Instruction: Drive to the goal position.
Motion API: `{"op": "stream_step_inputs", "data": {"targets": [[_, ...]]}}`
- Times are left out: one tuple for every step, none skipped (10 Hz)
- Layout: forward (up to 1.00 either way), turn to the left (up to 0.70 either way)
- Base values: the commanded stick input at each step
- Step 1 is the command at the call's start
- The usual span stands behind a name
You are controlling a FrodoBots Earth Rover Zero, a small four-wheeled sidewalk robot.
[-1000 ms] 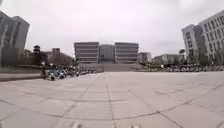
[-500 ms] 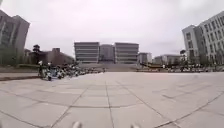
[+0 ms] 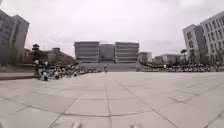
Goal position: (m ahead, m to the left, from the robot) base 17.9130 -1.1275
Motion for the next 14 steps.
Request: {"op": "stream_step_inputs", "data": {"targets": [[0.70,0.00],[0.70,0.00],[0.70,0.00],[0.70,0.00],[0.70,0.00],[0.70,0.00],[0.70,0.00],[0.70,0.00],[0.70,0.00],[0.70,0.00],[0.70,0.00],[0.70,0.00],[0.70,0.00],[0.70,0.00]]}}
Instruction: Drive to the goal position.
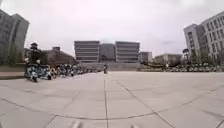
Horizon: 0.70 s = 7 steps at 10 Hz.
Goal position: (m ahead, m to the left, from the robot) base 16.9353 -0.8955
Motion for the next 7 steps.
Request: {"op": "stream_step_inputs", "data": {"targets": [[0.70,0.00],[0.70,0.00],[0.70,0.00],[0.70,0.00],[0.70,0.00],[0.70,0.00],[0.70,0.00]]}}
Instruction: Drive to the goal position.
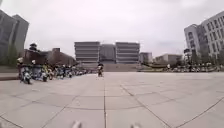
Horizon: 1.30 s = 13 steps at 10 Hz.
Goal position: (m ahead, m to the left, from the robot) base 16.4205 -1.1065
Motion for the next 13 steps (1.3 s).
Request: {"op": "stream_step_inputs", "data": {"targets": [[0.70,0.00],[0.70,0.00],[0.70,0.00],[0.70,0.00],[0.70,0.00],[0.70,0.00],[0.70,0.00],[0.70,0.00],[0.70,0.00],[0.70,0.00],[0.70,0.00],[0.70,0.00],[0.70,0.00]]}}
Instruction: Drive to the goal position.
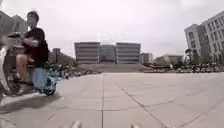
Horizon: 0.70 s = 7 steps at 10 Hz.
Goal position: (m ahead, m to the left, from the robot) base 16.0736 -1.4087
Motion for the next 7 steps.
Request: {"op": "stream_step_inputs", "data": {"targets": [[0.70,0.00],[0.70,0.00],[0.70,0.00],[0.70,0.00],[0.70,0.00],[0.70,0.00],[0.70,0.00]]}}
